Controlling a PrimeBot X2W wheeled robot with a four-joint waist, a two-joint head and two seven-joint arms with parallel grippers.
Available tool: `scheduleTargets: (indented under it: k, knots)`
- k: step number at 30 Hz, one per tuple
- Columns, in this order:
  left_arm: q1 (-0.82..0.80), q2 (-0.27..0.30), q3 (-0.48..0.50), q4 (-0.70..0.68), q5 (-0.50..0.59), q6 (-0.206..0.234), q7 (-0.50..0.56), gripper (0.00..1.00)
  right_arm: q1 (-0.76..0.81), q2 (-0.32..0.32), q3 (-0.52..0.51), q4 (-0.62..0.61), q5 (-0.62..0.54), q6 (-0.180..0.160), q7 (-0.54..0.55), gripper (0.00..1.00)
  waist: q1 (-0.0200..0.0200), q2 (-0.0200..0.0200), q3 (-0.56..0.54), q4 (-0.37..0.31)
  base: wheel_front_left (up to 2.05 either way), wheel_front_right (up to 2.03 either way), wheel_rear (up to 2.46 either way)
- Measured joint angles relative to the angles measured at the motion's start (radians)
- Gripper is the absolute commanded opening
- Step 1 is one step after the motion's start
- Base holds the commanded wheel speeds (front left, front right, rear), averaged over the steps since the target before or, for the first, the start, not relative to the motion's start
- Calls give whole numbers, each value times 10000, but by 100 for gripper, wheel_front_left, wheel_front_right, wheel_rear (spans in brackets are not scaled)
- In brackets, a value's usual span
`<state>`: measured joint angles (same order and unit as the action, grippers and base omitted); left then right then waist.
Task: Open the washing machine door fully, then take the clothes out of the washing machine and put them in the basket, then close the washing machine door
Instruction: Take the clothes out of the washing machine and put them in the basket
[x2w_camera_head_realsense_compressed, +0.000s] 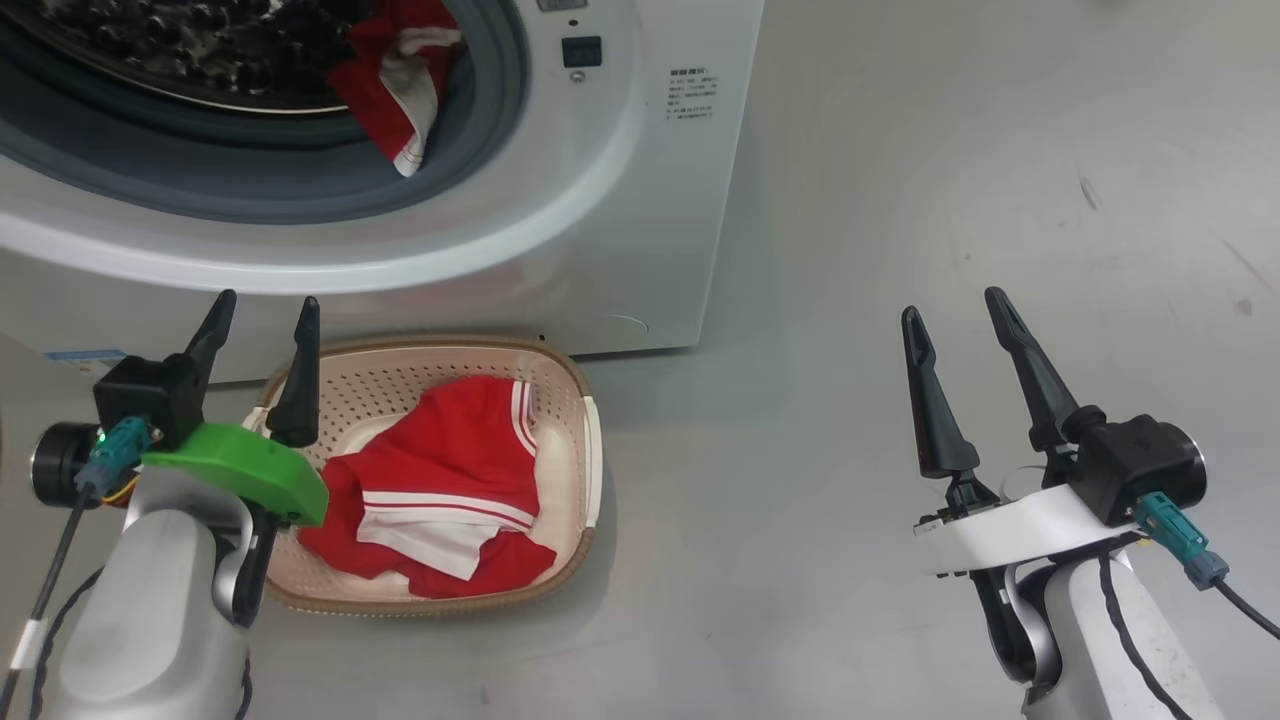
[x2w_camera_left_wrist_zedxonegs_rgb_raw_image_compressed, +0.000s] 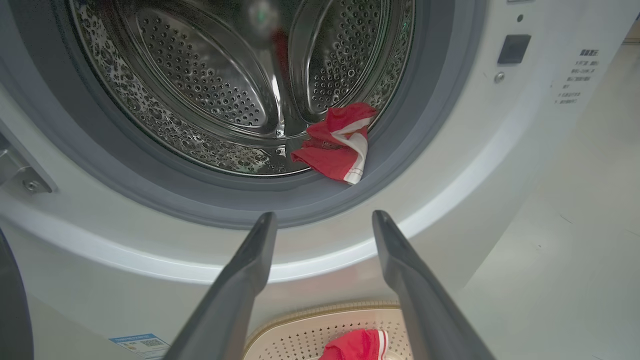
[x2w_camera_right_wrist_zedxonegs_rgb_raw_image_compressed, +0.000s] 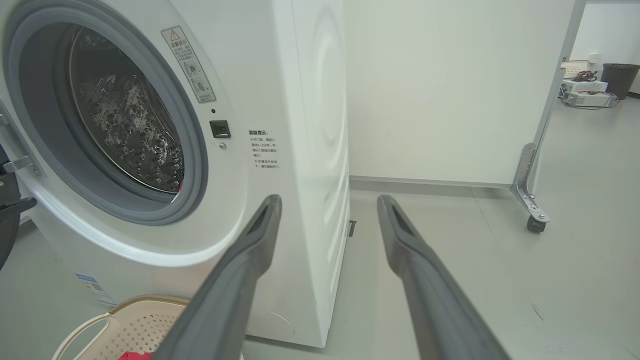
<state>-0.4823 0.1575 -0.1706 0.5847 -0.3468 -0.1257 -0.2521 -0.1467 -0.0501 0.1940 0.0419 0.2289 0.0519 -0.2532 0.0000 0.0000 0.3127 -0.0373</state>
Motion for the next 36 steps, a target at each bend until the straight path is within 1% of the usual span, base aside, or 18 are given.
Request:
scheduleTargets:
  k: [3, 5, 16, 20, 23, 32, 36]
  knots:
    - [390, -21, 107, -408, -2, 0, 0, 100, 135, 2, -15, 58, 2, 15, 0, 100, 0, 0, -304, 185, 0, 0, 0]
    - [607, -38, 142, -709, -8, 0, 2, 100, 225, 2, -35, 96, 6, 86, 0, 100, 0, 0, -504, 293, 0, 0, 0]
    - [1874, -226, 474, -2117, -25, 0, 0, 100, 738, 2, -253, 157, 98, 90, 0, 100, 0, 0, -1423, 676, 0, 0, 0]
    - [2305, -343, 594, -2456, -23, 0, 0, 100, 934, 4, -313, 140, 117, 176, 0, 100, 0, 0, -1596, 743, 0, 0, 0]
    - [2571, -426, 732, -2782, -23, 0, 0, 100, 1058, 6, -314, 128, 144, 178, 0, 100, 0, 0, -1699, 778, 0, 0, 0]
    - [3163, -437, 773, -3429, 21, 0, 0, 100, 1146, 10, -314, 102, 157, 194, 0, 100, 0, 0, -1836, 761, 0, 0, 0]
    - [3343, -476, 775, -3641, 52, 0, 0, 100, 1152, 10, -314, 71, 157, 263, 0, 100, 0, 0, -1882, 717, 0, 0, 0]
